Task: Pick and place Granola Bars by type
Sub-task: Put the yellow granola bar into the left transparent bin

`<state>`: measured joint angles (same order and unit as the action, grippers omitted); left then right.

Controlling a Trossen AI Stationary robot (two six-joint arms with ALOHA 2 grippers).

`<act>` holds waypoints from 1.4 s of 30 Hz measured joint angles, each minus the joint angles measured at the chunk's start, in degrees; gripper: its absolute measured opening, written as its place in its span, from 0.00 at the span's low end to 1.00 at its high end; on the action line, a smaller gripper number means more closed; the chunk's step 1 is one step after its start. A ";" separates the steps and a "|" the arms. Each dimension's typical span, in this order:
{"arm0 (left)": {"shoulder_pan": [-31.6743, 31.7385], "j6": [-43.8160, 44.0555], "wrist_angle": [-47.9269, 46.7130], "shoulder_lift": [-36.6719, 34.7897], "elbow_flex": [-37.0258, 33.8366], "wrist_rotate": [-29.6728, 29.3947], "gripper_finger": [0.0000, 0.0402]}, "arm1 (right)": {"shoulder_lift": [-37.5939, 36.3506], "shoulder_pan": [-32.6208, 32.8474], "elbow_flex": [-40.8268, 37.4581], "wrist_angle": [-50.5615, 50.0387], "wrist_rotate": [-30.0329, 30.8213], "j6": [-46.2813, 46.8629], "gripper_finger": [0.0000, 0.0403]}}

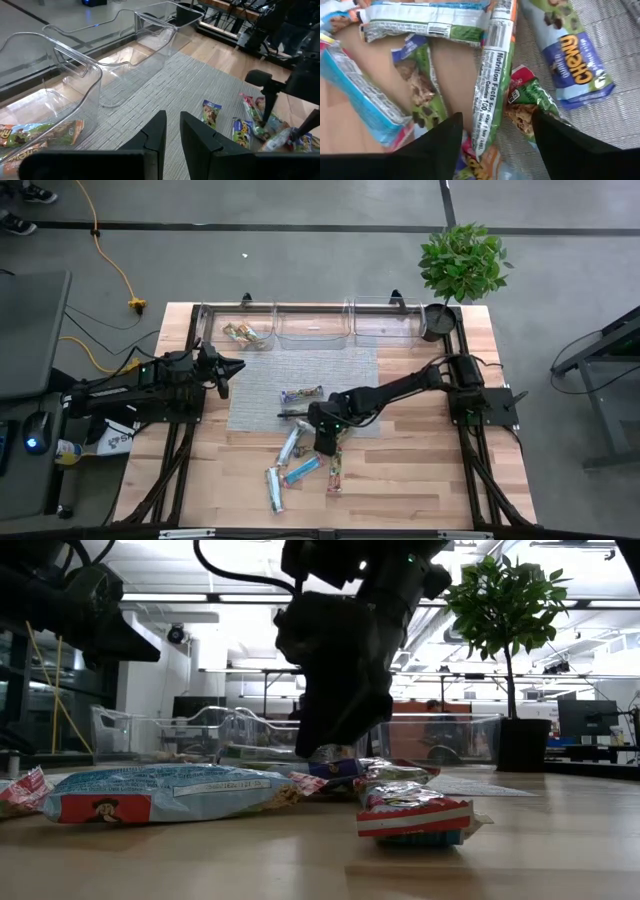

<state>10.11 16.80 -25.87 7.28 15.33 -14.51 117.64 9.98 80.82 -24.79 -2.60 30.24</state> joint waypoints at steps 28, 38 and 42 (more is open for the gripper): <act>0.00 0.00 -0.02 -0.01 0.00 0.86 0.13 | 0.22 2.14 1.68 5.66 -0.45 -4.91 0.51; 0.00 0.00 -0.02 0.01 0.00 0.91 0.13 | 0.22 -0.47 2.53 6.59 2.18 -8.48 0.51; 0.00 0.00 -0.02 0.01 0.00 0.93 0.13 | 0.22 -1.66 2.25 9.66 0.95 -9.28 0.51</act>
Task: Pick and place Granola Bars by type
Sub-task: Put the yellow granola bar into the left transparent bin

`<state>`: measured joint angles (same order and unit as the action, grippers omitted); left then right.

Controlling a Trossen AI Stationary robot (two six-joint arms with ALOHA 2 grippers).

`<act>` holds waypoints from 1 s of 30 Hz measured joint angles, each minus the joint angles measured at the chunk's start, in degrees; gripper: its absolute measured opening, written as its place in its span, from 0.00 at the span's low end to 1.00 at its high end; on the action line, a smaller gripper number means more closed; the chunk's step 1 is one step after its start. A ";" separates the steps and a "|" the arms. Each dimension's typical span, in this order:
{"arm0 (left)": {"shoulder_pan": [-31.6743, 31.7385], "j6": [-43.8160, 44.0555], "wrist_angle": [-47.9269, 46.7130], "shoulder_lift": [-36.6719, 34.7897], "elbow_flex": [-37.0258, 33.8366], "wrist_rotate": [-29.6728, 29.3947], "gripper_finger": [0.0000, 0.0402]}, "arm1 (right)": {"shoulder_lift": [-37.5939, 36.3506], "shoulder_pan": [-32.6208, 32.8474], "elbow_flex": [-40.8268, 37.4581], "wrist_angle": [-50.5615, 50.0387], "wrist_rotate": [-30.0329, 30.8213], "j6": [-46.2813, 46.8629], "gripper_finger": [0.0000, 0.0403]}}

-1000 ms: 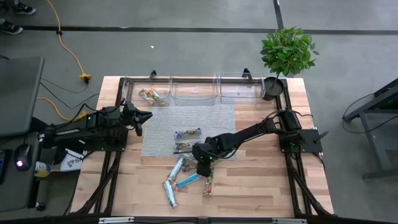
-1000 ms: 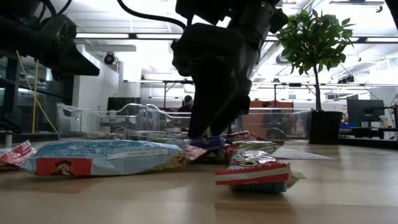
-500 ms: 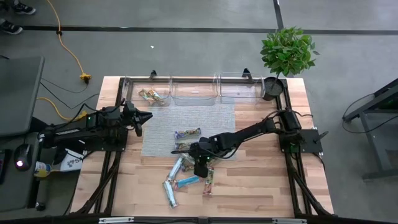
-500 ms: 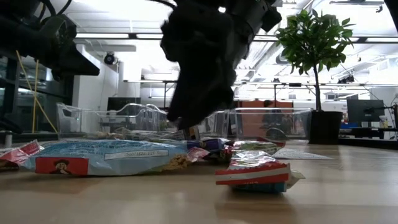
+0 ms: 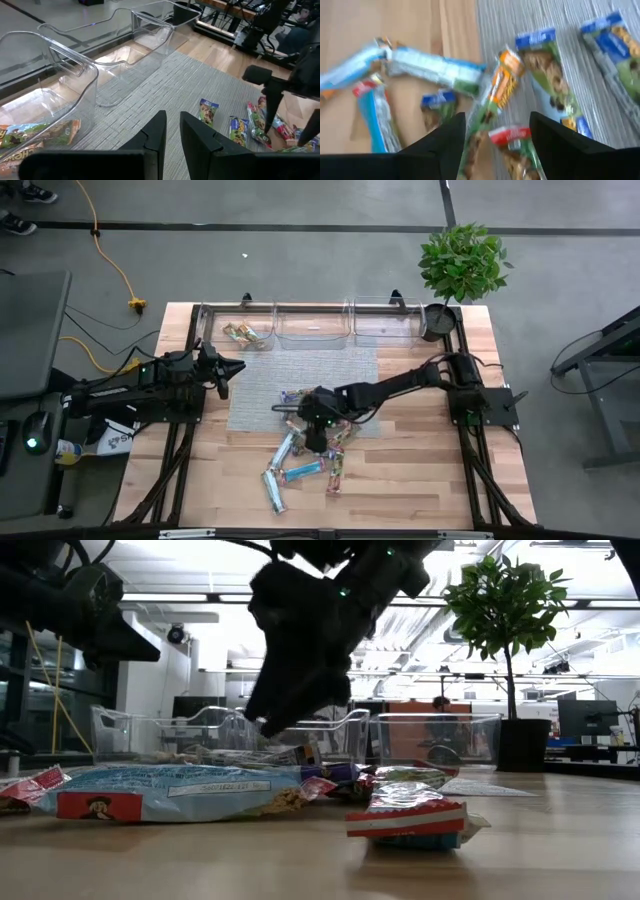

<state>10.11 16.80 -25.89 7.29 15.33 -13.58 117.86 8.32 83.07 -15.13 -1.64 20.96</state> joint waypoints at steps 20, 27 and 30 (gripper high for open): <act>0.00 -0.02 -0.04 0.04 0.00 0.13 0.13 | 6.57 1.36 0.13 4.31 -3.36 1.94 0.51; 0.00 -0.01 -0.04 0.04 0.00 0.11 0.13 | 7.43 1.93 0.31 3.95 -0.91 5.66 0.50; 0.00 -0.02 -0.04 0.04 0.00 0.09 0.13 | 7.37 1.96 0.31 4.10 -0.30 6.07 0.47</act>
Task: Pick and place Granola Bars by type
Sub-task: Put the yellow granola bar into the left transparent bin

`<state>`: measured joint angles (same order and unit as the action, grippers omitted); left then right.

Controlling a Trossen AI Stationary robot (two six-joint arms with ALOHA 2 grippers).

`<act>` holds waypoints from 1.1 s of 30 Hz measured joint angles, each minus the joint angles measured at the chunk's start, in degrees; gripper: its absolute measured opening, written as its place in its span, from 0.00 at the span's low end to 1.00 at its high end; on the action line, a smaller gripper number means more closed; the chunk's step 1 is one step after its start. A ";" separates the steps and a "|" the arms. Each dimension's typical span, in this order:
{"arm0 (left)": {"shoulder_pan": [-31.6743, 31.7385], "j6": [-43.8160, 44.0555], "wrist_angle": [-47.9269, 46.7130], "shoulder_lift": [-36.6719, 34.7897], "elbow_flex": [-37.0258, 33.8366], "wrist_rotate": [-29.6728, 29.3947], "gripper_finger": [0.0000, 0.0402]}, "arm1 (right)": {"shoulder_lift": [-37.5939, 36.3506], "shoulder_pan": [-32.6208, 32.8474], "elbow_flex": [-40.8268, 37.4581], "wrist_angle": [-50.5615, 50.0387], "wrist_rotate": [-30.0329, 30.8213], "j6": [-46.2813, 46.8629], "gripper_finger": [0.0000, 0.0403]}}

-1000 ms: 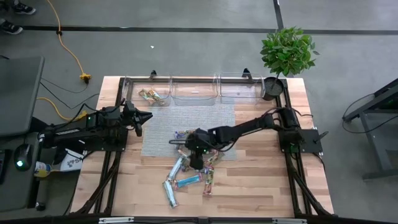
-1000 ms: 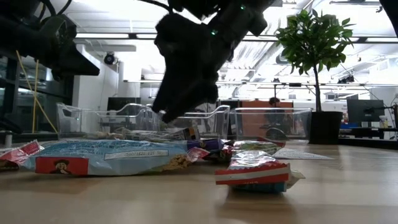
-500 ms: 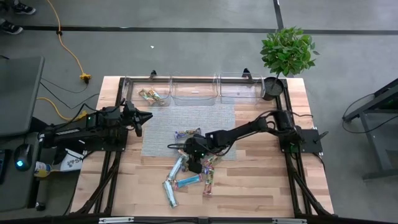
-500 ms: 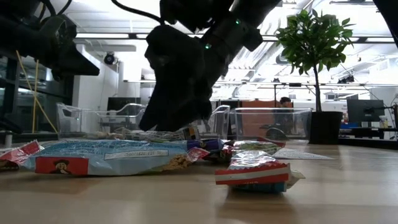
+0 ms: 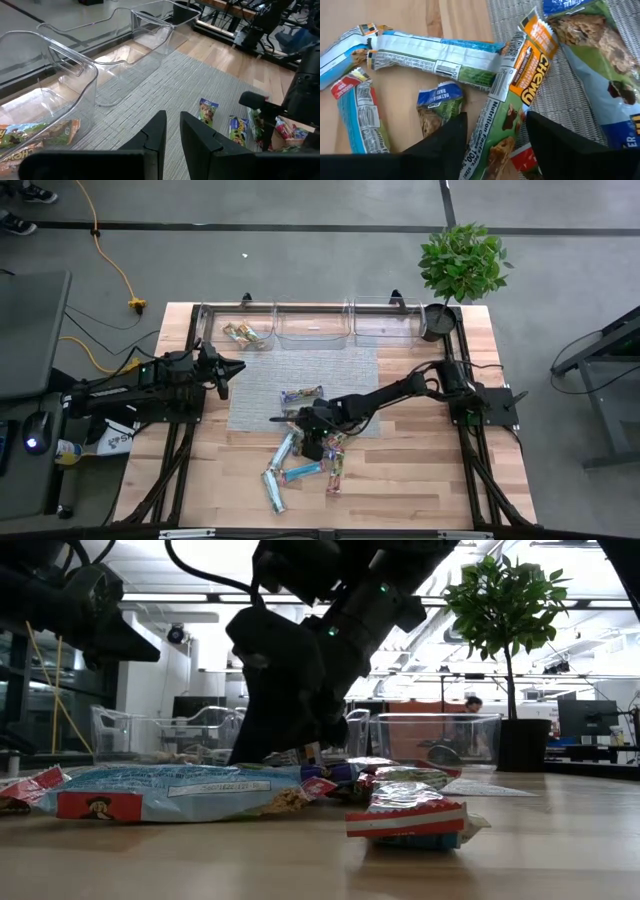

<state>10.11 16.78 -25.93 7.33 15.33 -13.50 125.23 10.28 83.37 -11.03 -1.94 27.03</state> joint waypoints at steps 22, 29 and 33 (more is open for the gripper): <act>0.00 -0.01 0.00 0.00 0.00 -0.09 0.13 | -4.31 -1.59 -0.31 3.60 -0.79 -3.88 0.16; 0.02 -0.01 0.00 0.00 0.02 -0.09 0.13 | -10.28 -1.88 -0.28 3.61 10.47 -18.00 0.16; 0.01 -0.01 0.00 0.00 0.02 -0.09 0.13 | -12.27 -1.49 -0.26 3.68 19.73 -36.60 0.16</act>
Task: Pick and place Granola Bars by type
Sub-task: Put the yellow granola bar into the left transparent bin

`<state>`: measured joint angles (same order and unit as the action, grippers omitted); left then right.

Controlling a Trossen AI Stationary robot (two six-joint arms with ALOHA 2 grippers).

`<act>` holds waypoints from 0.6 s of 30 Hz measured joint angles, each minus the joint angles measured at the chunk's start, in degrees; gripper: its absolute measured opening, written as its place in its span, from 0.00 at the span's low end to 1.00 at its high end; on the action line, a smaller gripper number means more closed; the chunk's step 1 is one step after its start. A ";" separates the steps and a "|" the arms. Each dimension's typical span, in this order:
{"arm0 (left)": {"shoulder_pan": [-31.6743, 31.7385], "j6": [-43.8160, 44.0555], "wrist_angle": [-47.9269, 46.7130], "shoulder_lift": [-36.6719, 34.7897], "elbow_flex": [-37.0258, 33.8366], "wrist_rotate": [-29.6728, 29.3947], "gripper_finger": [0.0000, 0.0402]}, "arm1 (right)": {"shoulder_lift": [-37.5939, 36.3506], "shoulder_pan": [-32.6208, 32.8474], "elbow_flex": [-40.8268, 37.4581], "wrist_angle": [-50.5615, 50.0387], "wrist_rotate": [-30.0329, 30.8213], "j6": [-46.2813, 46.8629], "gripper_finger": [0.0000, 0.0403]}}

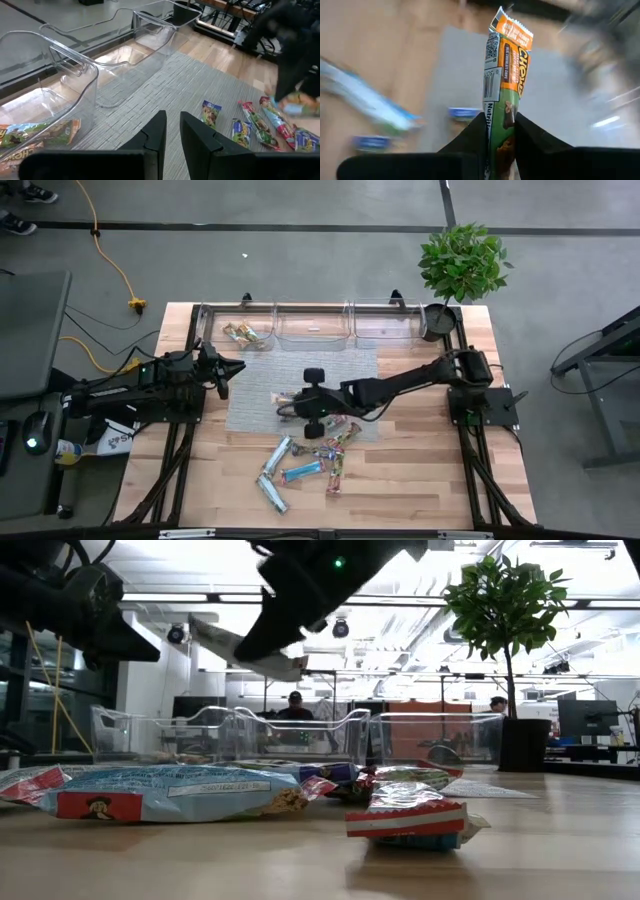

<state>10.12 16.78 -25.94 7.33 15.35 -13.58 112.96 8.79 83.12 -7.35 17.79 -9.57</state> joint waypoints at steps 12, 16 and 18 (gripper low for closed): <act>0.00 0.00 0.00 0.00 0.00 -0.50 0.13 | -0.14 -0.04 0.06 4.14 25.44 -38.34 0.14; -0.01 0.00 0.00 0.00 0.00 -1.01 0.13 | -0.14 -1.09 0.06 8.27 23.47 -41.22 0.14; 0.00 0.00 0.00 0.00 0.00 -1.01 0.13 | -0.14 -1.85 0.08 9.38 22.27 -41.88 0.14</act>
<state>10.12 16.78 -25.93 7.33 15.35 -14.59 112.81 6.94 83.20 2.02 40.06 -51.46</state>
